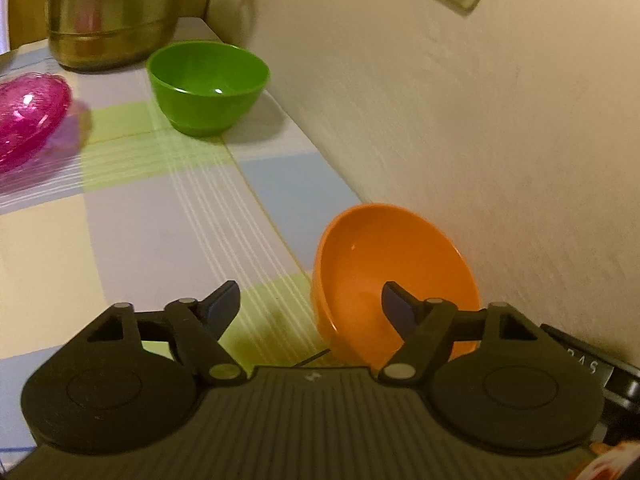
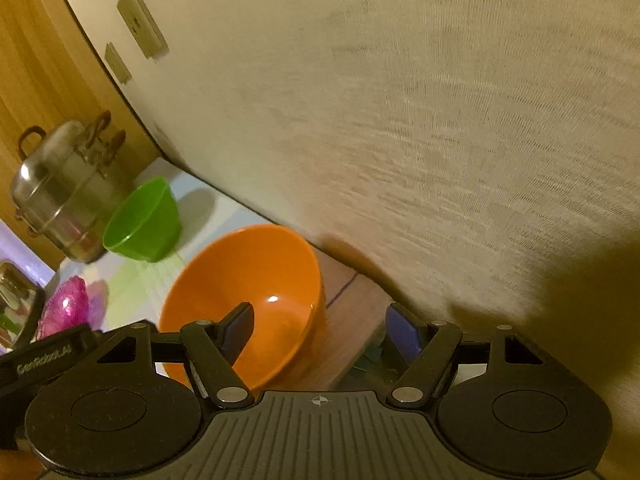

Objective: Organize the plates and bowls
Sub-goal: 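Close both grippers on the orange bowl rim, then lift the orange bowl with both grippers and carry it to the green bowl by the kettle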

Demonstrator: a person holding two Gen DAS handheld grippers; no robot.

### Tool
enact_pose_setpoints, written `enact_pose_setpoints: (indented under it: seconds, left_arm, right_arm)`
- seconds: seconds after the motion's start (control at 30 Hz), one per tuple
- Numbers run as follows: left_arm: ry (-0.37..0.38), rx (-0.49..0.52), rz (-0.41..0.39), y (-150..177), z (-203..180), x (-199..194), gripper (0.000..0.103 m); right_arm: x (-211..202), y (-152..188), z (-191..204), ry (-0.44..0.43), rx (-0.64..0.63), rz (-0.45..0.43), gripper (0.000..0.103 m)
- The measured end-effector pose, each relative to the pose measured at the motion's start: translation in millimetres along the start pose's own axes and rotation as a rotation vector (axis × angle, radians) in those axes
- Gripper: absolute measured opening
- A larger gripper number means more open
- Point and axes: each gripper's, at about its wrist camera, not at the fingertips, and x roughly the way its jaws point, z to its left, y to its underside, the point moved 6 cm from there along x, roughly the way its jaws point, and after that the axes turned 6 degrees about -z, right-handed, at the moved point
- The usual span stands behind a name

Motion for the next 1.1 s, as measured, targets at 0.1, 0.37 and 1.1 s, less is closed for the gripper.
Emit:
enact_pose_setpoints:
  seconds: [0.1, 0.37, 1.1]
  left_arm:
    - [0.006, 0.012, 0.022, 0.8, -0.8, 9.4, 0.069]
    - [0.008, 0.018, 0.059, 2.5, 0.9, 29.5, 0.044]
    - [0.034, 0.013, 0.055, 2.8, 3.8, 27.4, 0.011]
  right_arm:
    - [7.0, 1.1, -2.1, 0.003, 0.003, 0.013, 0.073]
    - [21.8, 4.0, 1.3, 0.001, -0.011, 0.041, 0.057]
    - [34.3, 11.4, 10.3, -0.002, -0.029, 0.098, 0.02]
